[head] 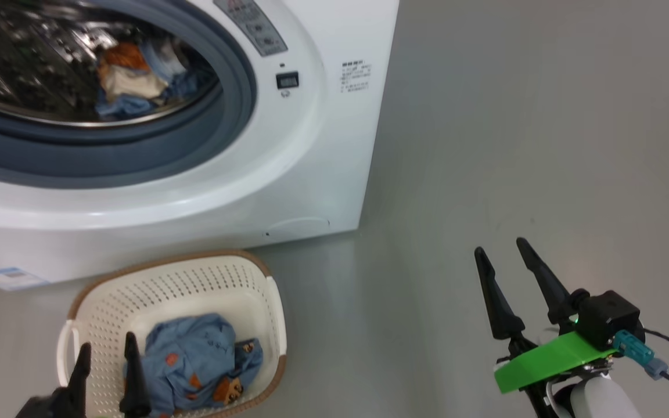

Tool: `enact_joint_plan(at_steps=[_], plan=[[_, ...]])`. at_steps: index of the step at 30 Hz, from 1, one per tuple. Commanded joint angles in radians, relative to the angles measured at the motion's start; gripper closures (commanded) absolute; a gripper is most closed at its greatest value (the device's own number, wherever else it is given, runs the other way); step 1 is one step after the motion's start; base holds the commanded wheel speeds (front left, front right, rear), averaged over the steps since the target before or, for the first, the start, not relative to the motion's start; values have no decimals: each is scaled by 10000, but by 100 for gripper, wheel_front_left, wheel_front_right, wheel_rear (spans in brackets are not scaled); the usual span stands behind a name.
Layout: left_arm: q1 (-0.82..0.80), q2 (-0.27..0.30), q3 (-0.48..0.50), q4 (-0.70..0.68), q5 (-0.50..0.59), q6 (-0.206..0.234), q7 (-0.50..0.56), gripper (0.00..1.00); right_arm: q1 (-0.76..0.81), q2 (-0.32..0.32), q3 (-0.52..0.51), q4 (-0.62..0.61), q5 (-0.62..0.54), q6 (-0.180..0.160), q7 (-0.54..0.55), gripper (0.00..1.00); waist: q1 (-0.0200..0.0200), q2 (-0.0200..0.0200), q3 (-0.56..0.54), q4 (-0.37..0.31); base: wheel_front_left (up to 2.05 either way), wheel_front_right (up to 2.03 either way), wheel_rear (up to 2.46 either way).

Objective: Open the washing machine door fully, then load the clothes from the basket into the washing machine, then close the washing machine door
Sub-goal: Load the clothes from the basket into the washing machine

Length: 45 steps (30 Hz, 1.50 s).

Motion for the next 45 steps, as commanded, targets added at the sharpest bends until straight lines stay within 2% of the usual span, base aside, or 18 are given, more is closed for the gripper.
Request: enact_joint_plan(at_steps=[1, 10, 20, 28, 32, 41, 45], plan=[[-324, 120, 328, -8, -21, -104, -82, 0, -240, 11, 232, -275, 16, 62, -120, 0, 0, 0, 819, -172, 0, 0, 0], [-2129, 120, 457, 2091, 165, -778, -82, 0, -708, 11, 33, -596, 70, 62, -120, 0, 0, 0, 2421, -390, 0, 0, 0], [-4216, 633, 474, 4766, 381, -1070, -82, 0, -1112, 11, -76, -1017, 317, 62, -120, 0, 0, 0, 4119, -656, 0, 0, 0], [-5572, 954, 144, 6676, 237, -1163, 2, 0, -1346, 11, -183, -1252, 518, 62, -120, 0, 0, 0, 5029, -759, 0, 0, 0], [-6533, 1375, -90, 7745, 86, -1192, 400, 0, -1563, 11, -117, -1436, 640, 62, -120, 0, 0, 0, 5660, -919, 0, 0, 0], [-7547, 2064, -347, 8763, -190, -1201, 1435, 0, -1713, 11, -105, -1510, 991, 62, -120, 0, 0, 0, 6327, -1286, 0, 0, 0], [-7962, 2339, -478, 9162, -513, -1202, 2255, 0, -1770, 11, -96, -1603, 1132, 62, -120, 0, 0, 0, 6662, -1447, 0, 0, 0]])
